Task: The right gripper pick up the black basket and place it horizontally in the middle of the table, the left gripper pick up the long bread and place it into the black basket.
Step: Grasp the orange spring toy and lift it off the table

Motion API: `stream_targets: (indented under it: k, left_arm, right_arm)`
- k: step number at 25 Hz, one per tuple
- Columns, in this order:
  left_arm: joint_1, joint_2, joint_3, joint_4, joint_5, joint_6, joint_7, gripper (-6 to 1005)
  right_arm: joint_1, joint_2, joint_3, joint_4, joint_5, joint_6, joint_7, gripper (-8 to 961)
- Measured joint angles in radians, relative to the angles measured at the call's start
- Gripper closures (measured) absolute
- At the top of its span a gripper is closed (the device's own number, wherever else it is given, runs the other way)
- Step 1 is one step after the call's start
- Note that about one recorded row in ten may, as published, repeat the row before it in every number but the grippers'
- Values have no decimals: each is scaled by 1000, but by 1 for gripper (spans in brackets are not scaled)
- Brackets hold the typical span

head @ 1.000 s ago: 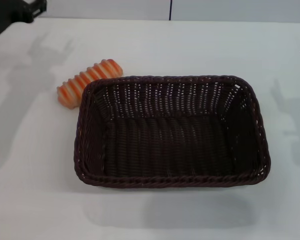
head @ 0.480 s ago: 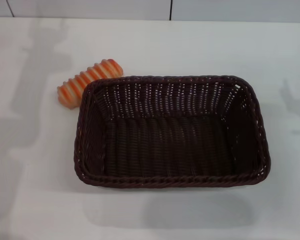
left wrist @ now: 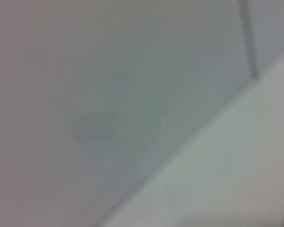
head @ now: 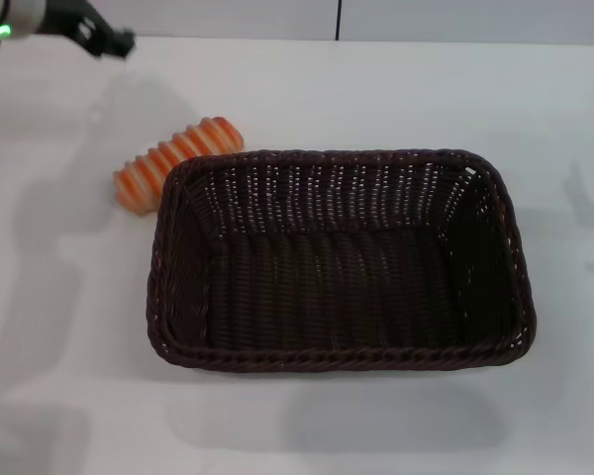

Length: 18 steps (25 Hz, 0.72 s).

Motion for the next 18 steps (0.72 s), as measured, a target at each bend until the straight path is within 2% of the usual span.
stream_targets:
  k: [1,6,18]
  left_arm:
    - [-20,0,-5,10,-10,-102,51,221]
    - [-69,-3,3,57,-15,-248,68,225]
    - [-123,-10,36,189,-57,-261,46,246]
  right_arm:
    - [-2,1,0,-1,0,0,0,113]
    - [-8,1,1,-6,-1,0,0,113]
    - [-18,0,-15,-21,-6,0,0,113]
